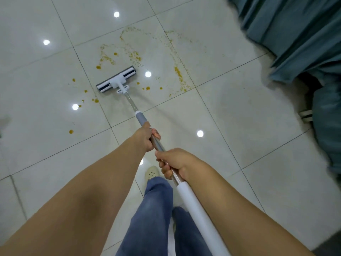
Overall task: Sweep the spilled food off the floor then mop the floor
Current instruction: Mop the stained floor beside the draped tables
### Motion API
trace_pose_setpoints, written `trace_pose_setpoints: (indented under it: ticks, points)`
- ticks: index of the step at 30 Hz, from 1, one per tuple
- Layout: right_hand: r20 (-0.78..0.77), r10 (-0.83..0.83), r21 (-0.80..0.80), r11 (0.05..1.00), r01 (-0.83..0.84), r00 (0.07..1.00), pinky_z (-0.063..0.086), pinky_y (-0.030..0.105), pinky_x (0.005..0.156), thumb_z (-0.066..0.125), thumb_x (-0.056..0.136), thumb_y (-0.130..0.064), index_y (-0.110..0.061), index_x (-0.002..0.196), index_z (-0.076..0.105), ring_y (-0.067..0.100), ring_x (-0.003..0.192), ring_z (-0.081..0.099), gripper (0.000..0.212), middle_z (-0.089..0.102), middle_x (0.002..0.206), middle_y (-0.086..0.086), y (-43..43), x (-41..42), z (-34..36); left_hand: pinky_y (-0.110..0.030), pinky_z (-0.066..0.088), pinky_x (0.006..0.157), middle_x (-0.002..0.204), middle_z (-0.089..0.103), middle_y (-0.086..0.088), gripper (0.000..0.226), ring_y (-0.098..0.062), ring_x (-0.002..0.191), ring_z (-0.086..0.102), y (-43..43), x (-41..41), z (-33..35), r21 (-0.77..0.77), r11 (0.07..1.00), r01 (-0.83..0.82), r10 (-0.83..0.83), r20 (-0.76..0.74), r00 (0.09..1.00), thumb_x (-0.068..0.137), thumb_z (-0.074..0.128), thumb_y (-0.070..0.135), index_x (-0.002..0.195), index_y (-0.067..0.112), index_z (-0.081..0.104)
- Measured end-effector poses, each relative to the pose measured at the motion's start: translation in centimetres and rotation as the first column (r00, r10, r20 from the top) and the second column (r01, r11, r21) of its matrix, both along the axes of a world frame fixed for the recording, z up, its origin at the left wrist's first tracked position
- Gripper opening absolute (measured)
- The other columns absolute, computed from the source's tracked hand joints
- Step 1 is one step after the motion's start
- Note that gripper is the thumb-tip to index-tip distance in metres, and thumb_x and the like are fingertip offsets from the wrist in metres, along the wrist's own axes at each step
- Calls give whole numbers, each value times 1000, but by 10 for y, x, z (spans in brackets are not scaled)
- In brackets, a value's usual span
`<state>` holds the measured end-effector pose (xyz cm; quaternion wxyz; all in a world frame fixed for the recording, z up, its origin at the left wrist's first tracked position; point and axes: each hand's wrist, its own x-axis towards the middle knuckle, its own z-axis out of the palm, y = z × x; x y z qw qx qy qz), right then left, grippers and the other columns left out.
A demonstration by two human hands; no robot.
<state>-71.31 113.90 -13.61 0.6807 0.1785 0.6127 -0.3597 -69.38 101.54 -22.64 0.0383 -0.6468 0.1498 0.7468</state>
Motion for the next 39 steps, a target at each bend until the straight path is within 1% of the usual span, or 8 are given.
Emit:
trace_pose_setpoints:
  ticks: [7, 14, 18, 21, 30, 33, 37, 39]
  points:
    - [-28, -40, 38, 998, 41, 999, 34, 15, 36, 55, 96, -21, -7, 81, 54, 5, 37, 37, 20, 47, 60, 3, 155, 3, 24, -11, 31, 31, 32, 34, 2, 43, -9, 26, 31, 154, -2, 10, 62, 996, 63, -60, -46, 997, 97, 46, 38, 63, 14, 35]
    - [-16, -82, 107, 991, 84, 996, 35, 17, 35, 57, 94, -19, -5, 91, 56, 8, 39, 39, 14, 50, 59, 3, 327, 25, 51, -15, 34, 32, 48, 35, 0, 39, -11, 40, 31, 325, 12, 38, 168, 971, 171, -165, -48, 985, 97, 48, 34, 66, 12, 38]
    - [-28, -29, 92, 995, 31, 999, 34, 16, 35, 54, 96, -19, -6, 86, 54, 7, 37, 38, 16, 48, 58, 2, 355, 15, 67, -16, 35, 31, 46, 37, -1, 39, -11, 43, 32, 355, 5, 48, 176, 965, 197, -188, -64, 980, 96, 50, 36, 67, 12, 39]
    - [-82, 27, 86, 996, -20, 996, 33, 15, 35, 52, 97, -20, -7, 82, 53, 5, 34, 36, 20, 46, 58, 2, 339, 0, 70, -15, 35, 32, 33, 36, 0, 41, -11, 34, 32, 342, -11, 41, 137, 970, 203, -197, -59, 979, 96, 48, 38, 65, 12, 38]
    - [-109, 24, 76, 997, -16, 994, 32, 13, 33, 50, 98, -25, -9, 77, 51, 3, 32, 34, 26, 43, 59, 1, 246, -80, 49, -14, 37, 33, 30, 35, 0, 42, -12, 25, 33, 250, -95, 15, 95, 981, 172, -167, -52, 985, 96, 47, 40, 66, 13, 36]
    - [-90, 23, 53, 998, -18, 996, 33, 14, 32, 52, 97, -28, -10, 77, 52, 3, 32, 35, 27, 44, 59, 0, 191, -126, 34, -13, 34, 31, 32, 36, 0, 40, -11, 27, 33, 192, -141, 14, 68, 989, 133, -129, -70, 989, 96, 48, 38, 68, 13, 37]
    - [-74, 5, 57, 998, -1, 997, 34, 15, 33, 55, 95, -30, -8, 82, 55, 5, 35, 37, 25, 47, 58, 0, 109, -201, 11, -13, 34, 31, 49, 36, 0, 37, -12, 38, 32, 110, -214, 2, 37, 990, 139, -135, -81, 988, 97, 47, 35, 70, 12, 37]
    - [-58, -19, 50, 999, 22, 998, 34, 15, 33, 55, 95, -30, -8, 84, 55, 5, 37, 37, 25, 46, 59, 0, 66, -238, 1, -13, 34, 32, 46, 36, 0, 36, -12, 34, 32, 66, -250, -8, 32, 992, 124, -122, -69, 990, 97, 47, 35, 70, 12, 37]
